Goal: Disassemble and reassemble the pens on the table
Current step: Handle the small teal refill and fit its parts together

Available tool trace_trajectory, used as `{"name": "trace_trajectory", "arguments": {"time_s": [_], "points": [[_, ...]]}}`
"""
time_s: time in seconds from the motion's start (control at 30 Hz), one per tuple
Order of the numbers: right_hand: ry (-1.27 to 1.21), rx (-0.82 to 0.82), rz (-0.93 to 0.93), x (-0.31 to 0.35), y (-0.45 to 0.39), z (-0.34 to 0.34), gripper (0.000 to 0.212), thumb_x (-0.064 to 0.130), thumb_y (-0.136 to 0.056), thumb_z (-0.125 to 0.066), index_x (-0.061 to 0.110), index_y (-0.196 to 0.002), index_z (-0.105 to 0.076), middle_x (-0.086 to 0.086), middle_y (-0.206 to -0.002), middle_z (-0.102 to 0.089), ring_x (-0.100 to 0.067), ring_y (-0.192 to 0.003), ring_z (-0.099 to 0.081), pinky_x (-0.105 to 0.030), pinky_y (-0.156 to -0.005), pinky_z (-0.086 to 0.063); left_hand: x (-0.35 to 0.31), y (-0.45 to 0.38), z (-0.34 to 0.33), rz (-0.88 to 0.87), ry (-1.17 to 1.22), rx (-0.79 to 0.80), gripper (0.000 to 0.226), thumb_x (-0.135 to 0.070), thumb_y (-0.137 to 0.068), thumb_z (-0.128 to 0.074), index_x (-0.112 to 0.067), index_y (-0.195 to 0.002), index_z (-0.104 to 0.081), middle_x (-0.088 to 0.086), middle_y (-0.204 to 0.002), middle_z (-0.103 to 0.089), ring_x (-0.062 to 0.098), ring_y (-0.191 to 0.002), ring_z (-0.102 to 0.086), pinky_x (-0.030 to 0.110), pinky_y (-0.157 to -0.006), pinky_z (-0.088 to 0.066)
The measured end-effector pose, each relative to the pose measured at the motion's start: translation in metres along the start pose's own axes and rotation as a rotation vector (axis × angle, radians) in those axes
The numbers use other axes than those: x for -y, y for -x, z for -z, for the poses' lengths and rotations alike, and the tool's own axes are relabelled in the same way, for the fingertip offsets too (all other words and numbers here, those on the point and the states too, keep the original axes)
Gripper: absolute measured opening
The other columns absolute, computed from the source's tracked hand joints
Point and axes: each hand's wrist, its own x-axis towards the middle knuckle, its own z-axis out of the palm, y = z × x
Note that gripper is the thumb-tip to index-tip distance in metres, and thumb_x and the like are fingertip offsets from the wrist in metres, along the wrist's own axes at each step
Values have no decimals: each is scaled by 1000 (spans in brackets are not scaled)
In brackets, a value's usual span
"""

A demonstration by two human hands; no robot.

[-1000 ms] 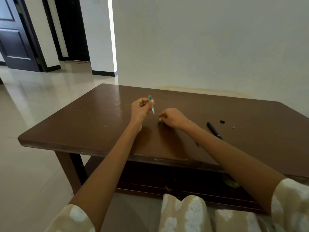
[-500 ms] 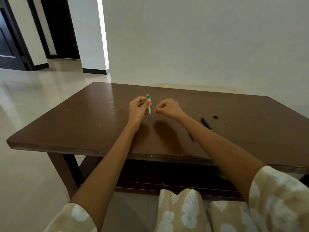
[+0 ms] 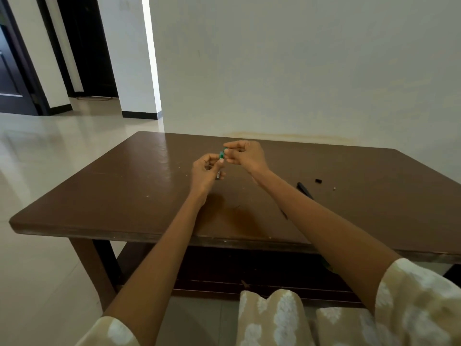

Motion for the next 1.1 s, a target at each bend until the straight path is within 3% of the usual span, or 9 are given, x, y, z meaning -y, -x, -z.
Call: {"name": "trace_trajectory", "arguments": {"time_s": [0.17, 0.4, 0.73, 0.83, 0.93, 1.1], "points": [[-20, 43, 1, 0, 2, 3, 22, 3, -85, -65, 0, -106, -66, -19, -100, -69, -23, -91, -68, -31, -81, -58, 1, 0, 1, -21, -16, 1, 9, -17, -89, -61, -16, -97, -65, 5, -86, -69, 11, -65, -66, 29, -67, -56], [20, 100, 1, 5, 1, 6, 25, 3, -85, -64, -2, -109, -65, -18, -103, -68, -20, -90, -67, -22, -75, -58, 0, 2, 1, -64, -81, 0, 11, -16, -88, -61, -16, -98, -66, 5, -88, -69, 19, -69, -68, 29, -67, -58], [186, 78, -25, 1, -4, 9, 22, 6, -85, -65, 1, -107, -67, -15, -103, -70, -16, -84, -69, -23, -77, -58, 1, 3, 0, -118, -205, 11, 10, -16, -88, -61, -16, -98, -64, 1, -86, -66, 13, -64, -67, 17, -57, -55], [303, 77, 54, 2, -4, 10, 21, 9, -85, -66, 4, -105, -69, -10, -105, -71, -11, -88, -66, -20, -77, -56, 1, 4, -1, -130, -203, -7, 8, -15, -88, -62, -15, -96, -65, 1, -85, -66, 12, -63, -68, 18, -56, -55], [385, 103, 143, 5, -1, 8, 22, 14, -85, -67, 5, -105, -70, -8, -107, -71, -13, -96, -66, -26, -84, -55, 2, 2, 0, -100, -182, -24, 11, -14, -88, -61, -11, -98, -66, 4, -86, -67, 14, -64, -69, 20, -57, -56], [334, 73, 121, 8, 3, 4, 20, 10, -84, -68, 1, -102, -70, -12, -102, -71, -19, -92, -68, -30, -81, -57, 2, 3, 0, -100, -165, -4, 10, -16, -89, -61, -14, -97, -67, 6, -83, -69, 17, -61, -69, 25, -56, -58]]}}
